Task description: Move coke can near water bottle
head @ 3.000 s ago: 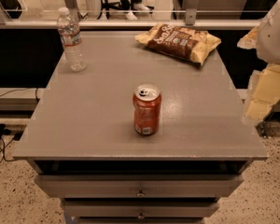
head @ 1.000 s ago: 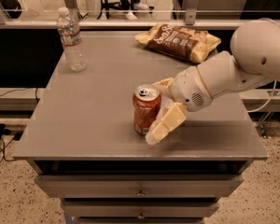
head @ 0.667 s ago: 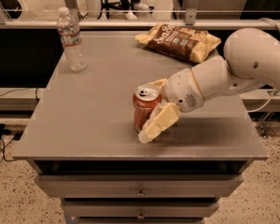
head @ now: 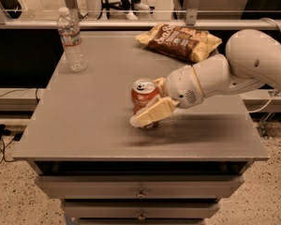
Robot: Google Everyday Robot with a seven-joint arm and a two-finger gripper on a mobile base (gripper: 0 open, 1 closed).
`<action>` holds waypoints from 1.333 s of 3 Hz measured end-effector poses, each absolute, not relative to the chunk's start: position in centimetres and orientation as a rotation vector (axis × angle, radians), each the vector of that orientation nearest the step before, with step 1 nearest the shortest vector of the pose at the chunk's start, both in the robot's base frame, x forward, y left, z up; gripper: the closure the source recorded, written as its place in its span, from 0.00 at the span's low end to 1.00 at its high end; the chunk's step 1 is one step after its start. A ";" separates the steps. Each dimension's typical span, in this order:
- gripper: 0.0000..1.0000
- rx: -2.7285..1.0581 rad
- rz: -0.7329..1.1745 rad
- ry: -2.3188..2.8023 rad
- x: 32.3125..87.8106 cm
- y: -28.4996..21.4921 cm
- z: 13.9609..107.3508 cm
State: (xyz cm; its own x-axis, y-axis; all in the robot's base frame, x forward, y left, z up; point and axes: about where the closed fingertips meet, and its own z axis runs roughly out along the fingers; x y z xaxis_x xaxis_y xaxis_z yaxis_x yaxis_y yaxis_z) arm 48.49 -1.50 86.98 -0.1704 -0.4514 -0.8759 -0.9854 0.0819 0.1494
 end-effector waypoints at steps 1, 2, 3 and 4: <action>0.64 -1.384 1.021 1.690 49.8 -2.7 88.3; 0.86 -1.324 0.978 1.664 51.7 -4.8 90.8; 1.00 -1.328 0.974 1.657 51.7 -4.6 91.1; 1.00 -1.321 0.967 1.650 52.5 -4.2 91.2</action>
Offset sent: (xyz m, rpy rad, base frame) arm 0.0615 -0.0697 0.0777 0.1093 -0.1311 -0.1769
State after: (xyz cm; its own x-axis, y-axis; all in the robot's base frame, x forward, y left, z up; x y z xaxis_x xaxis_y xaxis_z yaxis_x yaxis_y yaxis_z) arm 52.53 -4.18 91.23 -0.1400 -0.3756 -0.9161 -0.9829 0.1647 0.0827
